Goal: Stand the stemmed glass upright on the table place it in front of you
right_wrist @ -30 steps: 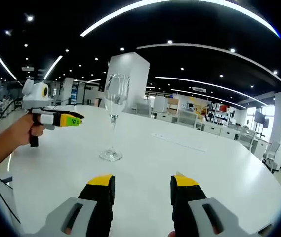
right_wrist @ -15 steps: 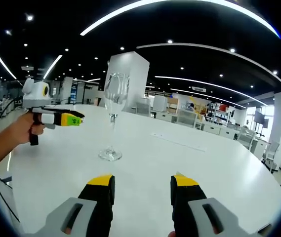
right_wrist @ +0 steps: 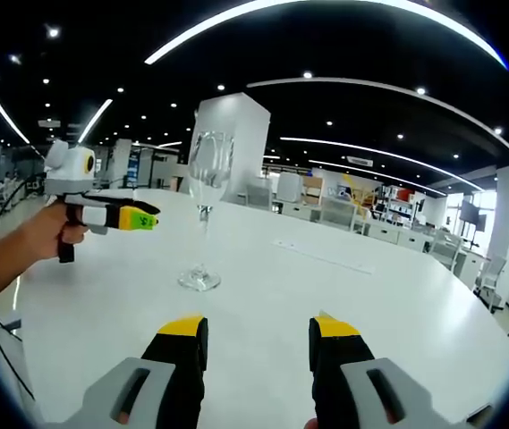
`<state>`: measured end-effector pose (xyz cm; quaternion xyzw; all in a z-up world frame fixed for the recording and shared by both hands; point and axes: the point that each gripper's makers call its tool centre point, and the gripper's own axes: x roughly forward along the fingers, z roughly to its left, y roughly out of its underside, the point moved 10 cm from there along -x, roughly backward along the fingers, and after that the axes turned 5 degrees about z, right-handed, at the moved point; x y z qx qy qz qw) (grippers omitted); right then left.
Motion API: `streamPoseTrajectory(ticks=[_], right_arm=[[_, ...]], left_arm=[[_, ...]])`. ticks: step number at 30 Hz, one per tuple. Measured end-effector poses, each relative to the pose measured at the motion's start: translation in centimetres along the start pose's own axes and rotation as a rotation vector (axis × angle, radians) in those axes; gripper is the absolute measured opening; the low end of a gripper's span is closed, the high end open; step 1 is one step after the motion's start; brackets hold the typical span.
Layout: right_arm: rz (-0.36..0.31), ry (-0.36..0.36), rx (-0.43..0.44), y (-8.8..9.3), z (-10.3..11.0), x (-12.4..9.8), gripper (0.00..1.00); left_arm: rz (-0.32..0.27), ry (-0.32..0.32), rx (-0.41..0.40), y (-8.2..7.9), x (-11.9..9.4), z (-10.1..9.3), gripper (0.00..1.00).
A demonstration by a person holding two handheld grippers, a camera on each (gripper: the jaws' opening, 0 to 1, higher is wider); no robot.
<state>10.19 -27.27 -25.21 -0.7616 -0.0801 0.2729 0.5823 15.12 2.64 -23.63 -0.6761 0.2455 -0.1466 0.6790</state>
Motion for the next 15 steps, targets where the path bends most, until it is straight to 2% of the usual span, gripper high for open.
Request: streamPoseTrajectory(ticks=[15], right_arm=[[-0.001,0.003,0.0,0.0,0.0,0.0,0.48]], left_arm=[[0.016,-0.001,0.016,-0.3,1.4,-0.1,0.44]])
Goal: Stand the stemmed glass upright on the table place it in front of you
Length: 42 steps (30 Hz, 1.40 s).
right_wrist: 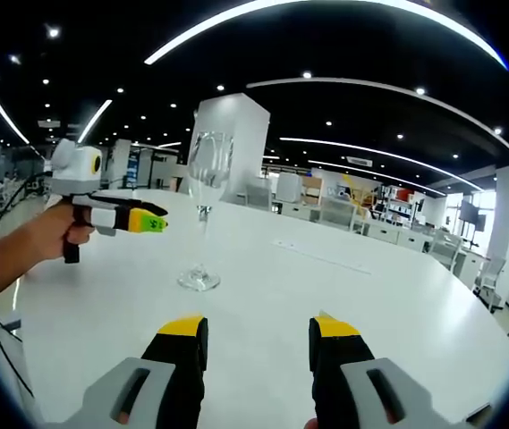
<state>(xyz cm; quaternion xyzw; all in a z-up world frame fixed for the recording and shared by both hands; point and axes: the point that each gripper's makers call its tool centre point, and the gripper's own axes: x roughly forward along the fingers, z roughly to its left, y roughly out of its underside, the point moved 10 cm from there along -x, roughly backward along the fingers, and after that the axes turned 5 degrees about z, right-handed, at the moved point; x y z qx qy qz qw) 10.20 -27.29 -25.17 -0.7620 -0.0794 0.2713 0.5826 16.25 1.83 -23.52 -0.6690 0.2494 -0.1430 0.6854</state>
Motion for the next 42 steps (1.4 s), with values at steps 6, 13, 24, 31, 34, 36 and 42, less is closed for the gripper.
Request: streamPoseTrajectory(ticks=[6,13,24,31,34,36,42], right_arm=[[0.002,0.0,0.0,0.0,0.0,0.0,0.48],[0.002,0.003,0.0,0.1,-0.1,0.0,0.48],[0.002,0.004,0.0,0.1,0.0,-0.1,0.48],[0.001,0.005,0.0,0.1,0.1,-0.1,0.48],[0.0,0.006,0.001,0.1,0.1,-0.1,0.48],[0.0,0.006,0.002,0.1,0.1,-0.1,0.48],[0.001,0.006,0.001,0.1,0.1,-0.1,0.48]], left_arm=[[0.017,-0.004,0.012,-0.1,0.4,0.0,0.44],[0.029,0.001,0.006,0.1,1.0,0.1,0.44],[0.033,0.005,0.003,0.0,1.4,0.0,0.44],[0.044,0.006,0.005,-0.1,1.8,0.0,0.44],[0.046,0.011,0.004,-0.1,1.9,0.0,0.44],[0.048,0.012,0.006,-0.1,2.1,-0.1,0.44],[0.05,0.017,0.003,-0.3,2.5,-0.2,0.44]])
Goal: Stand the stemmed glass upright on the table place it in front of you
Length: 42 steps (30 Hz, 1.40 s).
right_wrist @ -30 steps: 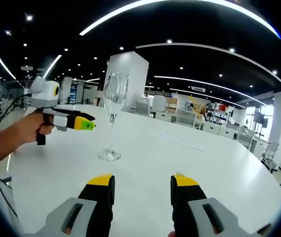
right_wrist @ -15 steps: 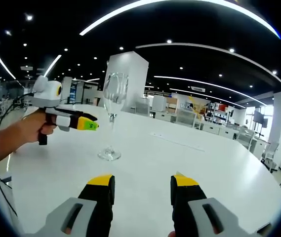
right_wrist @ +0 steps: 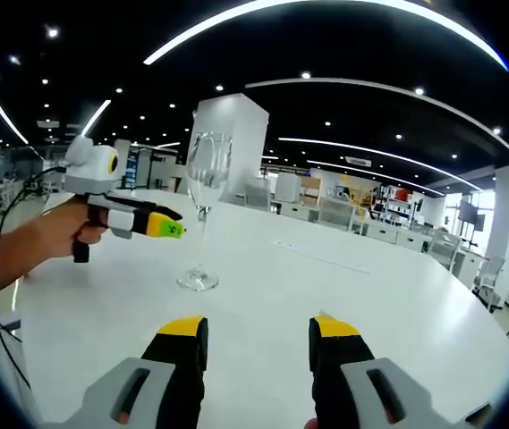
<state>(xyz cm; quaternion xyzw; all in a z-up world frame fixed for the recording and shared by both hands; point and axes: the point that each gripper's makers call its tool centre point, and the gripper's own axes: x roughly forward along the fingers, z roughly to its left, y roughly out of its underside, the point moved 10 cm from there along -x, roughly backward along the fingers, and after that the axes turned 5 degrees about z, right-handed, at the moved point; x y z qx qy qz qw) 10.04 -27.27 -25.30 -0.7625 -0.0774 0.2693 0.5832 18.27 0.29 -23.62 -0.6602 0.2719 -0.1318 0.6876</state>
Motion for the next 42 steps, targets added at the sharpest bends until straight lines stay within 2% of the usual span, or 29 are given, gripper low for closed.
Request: streamPoseTrajectory(ticks=[25,42], right_arm=[[0.003,-0.003,0.002,-0.1,-0.2,0.1,0.48],[0.001,-0.002,0.001,-0.1,0.0,0.0,0.48]], left_arm=[[0.021,0.008,-0.029,0.3,1.5,0.1,0.43],[0.023,0.006,-0.013,-0.2,1.7,-0.2,0.42]])
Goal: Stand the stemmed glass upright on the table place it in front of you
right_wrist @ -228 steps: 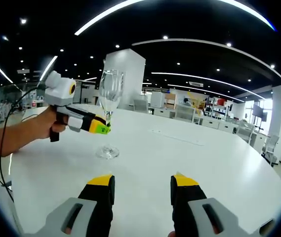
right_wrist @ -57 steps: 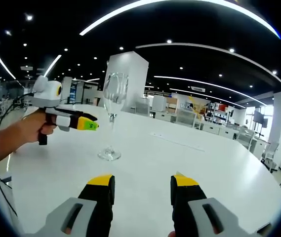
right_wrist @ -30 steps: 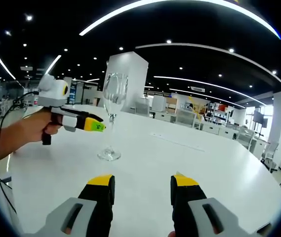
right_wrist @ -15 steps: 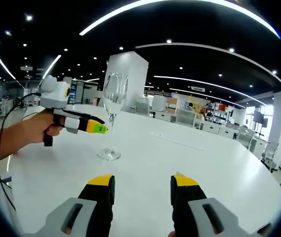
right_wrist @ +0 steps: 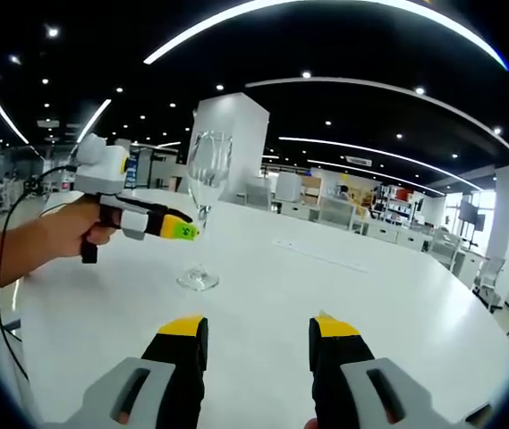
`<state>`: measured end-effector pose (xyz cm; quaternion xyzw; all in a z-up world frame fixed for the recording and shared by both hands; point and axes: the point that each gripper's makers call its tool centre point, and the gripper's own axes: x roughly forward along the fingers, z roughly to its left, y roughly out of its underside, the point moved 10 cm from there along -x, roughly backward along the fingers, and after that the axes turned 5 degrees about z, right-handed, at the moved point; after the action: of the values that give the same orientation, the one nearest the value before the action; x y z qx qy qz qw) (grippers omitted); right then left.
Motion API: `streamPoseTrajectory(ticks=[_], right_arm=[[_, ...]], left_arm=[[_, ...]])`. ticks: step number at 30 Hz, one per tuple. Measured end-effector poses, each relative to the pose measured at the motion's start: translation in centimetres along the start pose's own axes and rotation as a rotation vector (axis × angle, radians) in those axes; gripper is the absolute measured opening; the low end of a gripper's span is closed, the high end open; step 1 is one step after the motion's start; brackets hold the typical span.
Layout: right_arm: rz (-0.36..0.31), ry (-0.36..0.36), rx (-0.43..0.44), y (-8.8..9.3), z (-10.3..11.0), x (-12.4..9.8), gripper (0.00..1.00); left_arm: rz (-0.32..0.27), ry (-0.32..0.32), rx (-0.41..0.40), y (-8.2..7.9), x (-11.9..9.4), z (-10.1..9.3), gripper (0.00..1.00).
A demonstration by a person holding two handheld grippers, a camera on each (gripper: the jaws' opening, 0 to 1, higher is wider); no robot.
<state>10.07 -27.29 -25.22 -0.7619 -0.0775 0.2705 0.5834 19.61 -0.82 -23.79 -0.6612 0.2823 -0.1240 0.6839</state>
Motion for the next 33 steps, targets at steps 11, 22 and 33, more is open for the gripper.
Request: streamPoseTrajectory(ticks=[11,22,33], right_arm=[[-0.001,0.001,0.0,0.0,0.1,0.0,0.48],[0.0,0.002,0.0,0.0,0.1,0.0,0.48],[0.0,0.003,-0.001,0.0,0.1,0.0,0.48]], left_arm=[[0.005,0.01,-0.001,-0.1,0.5,-0.3,0.41],[0.003,0.002,-0.006,-0.3,0.8,-0.2,0.41],[0.013,-0.002,-0.004,-0.1,1.2,-0.1,0.4]])
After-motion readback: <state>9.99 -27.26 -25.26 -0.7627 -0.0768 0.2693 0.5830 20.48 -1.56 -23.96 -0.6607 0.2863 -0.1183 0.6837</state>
